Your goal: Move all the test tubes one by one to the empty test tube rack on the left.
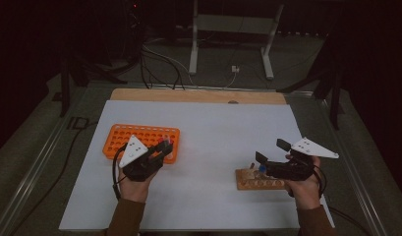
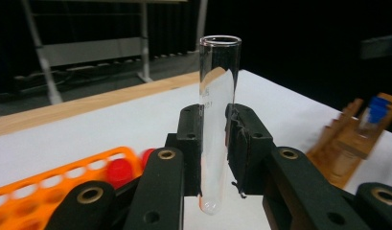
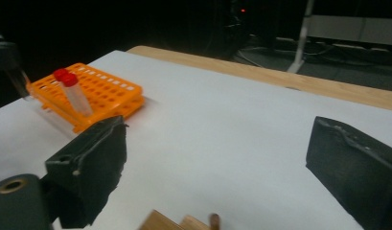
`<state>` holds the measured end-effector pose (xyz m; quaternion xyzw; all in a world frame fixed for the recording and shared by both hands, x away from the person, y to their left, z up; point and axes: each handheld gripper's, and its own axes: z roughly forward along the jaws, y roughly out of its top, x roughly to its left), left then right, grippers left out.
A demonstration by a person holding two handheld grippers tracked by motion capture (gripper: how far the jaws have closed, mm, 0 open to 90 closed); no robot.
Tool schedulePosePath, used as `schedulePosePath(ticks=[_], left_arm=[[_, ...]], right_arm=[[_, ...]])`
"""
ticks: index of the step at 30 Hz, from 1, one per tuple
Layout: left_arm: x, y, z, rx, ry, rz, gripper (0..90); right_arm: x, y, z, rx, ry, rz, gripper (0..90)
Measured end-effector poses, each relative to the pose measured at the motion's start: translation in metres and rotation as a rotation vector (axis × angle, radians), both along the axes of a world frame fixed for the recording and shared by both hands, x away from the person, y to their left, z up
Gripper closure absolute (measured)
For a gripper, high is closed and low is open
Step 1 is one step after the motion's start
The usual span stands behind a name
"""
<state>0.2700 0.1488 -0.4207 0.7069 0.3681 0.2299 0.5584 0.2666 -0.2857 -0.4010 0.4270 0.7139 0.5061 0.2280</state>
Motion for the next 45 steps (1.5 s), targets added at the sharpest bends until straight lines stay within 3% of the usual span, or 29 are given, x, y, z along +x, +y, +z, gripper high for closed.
schedulePosePath(ticks=[7,15,36,45], left_arm=[[0.009,0.021,-0.008,0.014,-0.002,0.071,76.4],[0.023,0.028,-0.020,0.043,0.007,0.110,76.4],[0.047,0.023,-0.057,0.093,0.091,0.144,76.3],[0.047,0.023,-0.073,0.146,0.142,0.141,76.4]], right_arm=[[-0.004,-0.016,-0.001,0.016,-0.008,-0.044,5.5],[-0.008,-0.026,-0.005,0.013,-0.017,-0.083,5.3],[-0.011,-0.034,-0.007,0.009,-0.025,-0.106,5.2],[-0.011,-0.035,-0.008,0.008,-0.024,-0.103,5.4]])
